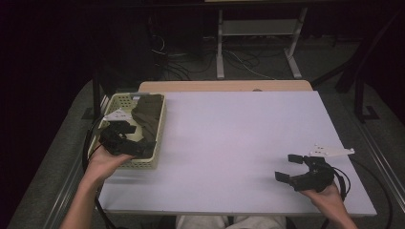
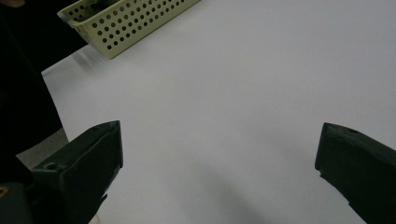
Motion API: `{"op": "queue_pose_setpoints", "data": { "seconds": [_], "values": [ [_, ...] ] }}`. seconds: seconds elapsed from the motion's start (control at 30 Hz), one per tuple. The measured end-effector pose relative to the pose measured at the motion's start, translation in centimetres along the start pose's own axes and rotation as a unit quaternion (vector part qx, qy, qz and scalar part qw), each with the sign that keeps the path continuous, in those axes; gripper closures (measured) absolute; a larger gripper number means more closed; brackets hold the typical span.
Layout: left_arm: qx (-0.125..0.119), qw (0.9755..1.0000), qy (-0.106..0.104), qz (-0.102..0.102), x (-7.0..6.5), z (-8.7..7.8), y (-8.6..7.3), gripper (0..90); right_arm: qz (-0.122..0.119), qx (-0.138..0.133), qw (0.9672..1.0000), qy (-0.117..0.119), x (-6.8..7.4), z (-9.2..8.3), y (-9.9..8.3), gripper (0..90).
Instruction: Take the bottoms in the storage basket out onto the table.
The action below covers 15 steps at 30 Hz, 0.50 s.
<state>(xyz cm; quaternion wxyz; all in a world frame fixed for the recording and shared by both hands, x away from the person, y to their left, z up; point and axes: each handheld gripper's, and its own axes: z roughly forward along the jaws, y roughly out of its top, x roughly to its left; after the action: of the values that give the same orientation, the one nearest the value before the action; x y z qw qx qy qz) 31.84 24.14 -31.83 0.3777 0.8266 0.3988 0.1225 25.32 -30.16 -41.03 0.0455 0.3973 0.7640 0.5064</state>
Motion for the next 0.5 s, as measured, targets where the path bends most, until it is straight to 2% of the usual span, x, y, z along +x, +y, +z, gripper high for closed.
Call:
{"op": "queue_pose_setpoints", "data": {
  "seconds": [0.13,0.5],
  "values": [
    [0.011,0.9999,0.007,0.004,0.5,-0.1,0.2,0.0,0.003,0.002,1.0000,-0.001,0.0,0.0,0.0,0.6],
    [0.022,0.9997,0.011,-0.004,2.0,0.2,0.5,0.0,0.003,0.002,1.0000,-0.002,0.0,-0.1,0.0,0.6]
  ]
}}
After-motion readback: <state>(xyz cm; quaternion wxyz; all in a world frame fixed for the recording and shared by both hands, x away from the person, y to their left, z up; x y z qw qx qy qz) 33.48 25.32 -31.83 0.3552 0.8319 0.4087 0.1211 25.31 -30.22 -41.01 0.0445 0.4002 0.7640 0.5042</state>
